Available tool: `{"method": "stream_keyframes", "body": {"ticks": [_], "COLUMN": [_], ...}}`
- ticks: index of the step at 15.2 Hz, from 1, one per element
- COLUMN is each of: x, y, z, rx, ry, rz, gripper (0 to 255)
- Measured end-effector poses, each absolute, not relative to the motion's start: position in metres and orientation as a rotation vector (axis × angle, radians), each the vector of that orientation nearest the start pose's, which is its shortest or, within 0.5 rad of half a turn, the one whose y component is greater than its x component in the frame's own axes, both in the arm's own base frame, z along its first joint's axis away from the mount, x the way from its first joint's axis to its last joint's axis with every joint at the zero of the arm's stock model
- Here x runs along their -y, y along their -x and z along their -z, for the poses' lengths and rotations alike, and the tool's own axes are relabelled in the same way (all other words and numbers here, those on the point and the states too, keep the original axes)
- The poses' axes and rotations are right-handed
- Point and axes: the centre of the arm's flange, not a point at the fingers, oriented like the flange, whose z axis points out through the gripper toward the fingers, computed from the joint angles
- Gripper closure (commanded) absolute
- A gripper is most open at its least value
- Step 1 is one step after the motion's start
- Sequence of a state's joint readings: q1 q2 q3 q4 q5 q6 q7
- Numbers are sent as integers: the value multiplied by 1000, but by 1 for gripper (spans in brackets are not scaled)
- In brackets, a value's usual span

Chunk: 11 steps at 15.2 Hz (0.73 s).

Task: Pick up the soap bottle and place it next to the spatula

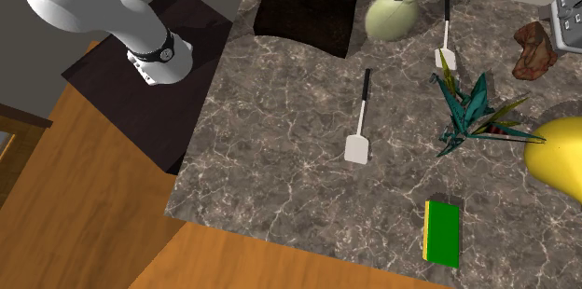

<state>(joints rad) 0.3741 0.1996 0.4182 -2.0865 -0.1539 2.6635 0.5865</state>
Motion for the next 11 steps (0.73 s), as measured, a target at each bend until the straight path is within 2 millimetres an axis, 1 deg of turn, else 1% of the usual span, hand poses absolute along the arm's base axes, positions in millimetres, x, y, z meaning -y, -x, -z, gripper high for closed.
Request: {"method": "stream_keyframes", "body": {"ticks": [2,3,9,11], "x": [-430,-430,-430,-427], "y": [-430,-430,-430,-427], "z": [-380,-380,-380,-395], "rx": [435,435,435,435], "ry": [2834,2834,2833,2833], "rz": [463,463,464,465], "gripper": [255,0,0,0]}}
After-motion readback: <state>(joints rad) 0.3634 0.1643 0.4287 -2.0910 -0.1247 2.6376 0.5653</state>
